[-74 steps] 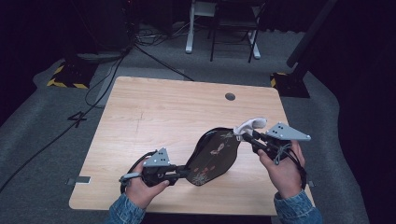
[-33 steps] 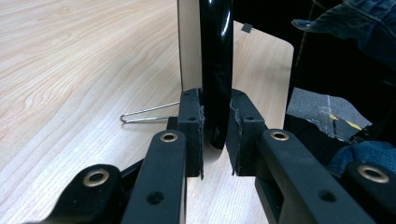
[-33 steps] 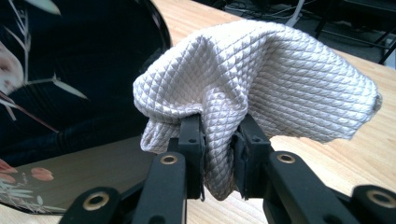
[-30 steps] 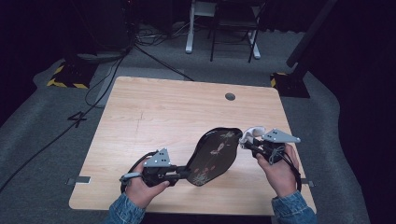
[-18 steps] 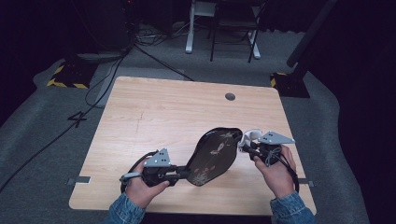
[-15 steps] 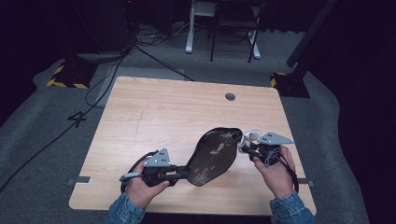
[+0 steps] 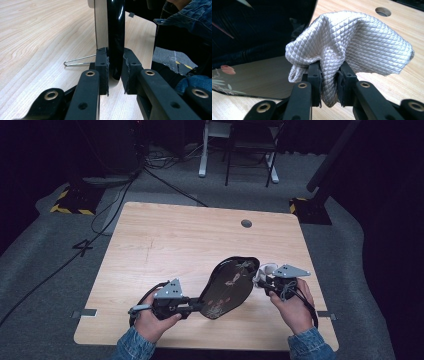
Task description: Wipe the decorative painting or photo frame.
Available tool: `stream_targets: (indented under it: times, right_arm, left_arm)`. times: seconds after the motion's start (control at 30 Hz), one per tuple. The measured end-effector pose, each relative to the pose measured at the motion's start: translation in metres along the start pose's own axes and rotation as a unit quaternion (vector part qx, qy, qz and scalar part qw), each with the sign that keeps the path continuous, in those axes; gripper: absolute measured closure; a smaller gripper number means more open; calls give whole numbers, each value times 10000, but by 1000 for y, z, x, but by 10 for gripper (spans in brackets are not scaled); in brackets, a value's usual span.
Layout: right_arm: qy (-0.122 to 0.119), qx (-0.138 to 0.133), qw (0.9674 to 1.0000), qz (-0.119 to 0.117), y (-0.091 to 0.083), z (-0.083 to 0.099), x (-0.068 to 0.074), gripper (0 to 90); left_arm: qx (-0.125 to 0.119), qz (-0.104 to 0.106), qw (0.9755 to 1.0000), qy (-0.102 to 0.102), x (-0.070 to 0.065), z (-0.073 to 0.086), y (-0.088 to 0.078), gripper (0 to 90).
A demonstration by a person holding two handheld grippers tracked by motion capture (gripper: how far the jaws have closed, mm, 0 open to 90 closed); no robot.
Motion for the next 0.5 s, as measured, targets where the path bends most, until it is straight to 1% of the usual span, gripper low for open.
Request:
stream_targets:
  times: [0.23, 0.33, 0.5]
  right_arm:
    - [22, 99, 9999, 22, 4, 8, -1, 754]
    - [25, 130, 9999, 21, 5, 10, -2, 754]
    - [39, 192, 9998, 32, 6, 15, -4, 753]
  left_arm:
    - [-5, -8, 10000, -9, 1, 0, 0, 776]
    - [0, -8, 10000, -55, 1, 0, 0, 777]
    - [3, -9, 10000, -74, 1, 0, 0, 779]
Point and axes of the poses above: each handheld gripper's, and its own axes: y roughly forward along the jaws, z roughly out of its underside, x roughly to its left, the point moved 6 cm from there along y, roughly forward along the jaws, and after that the axes turned 14 degrees about y, right-handed, at the moved point
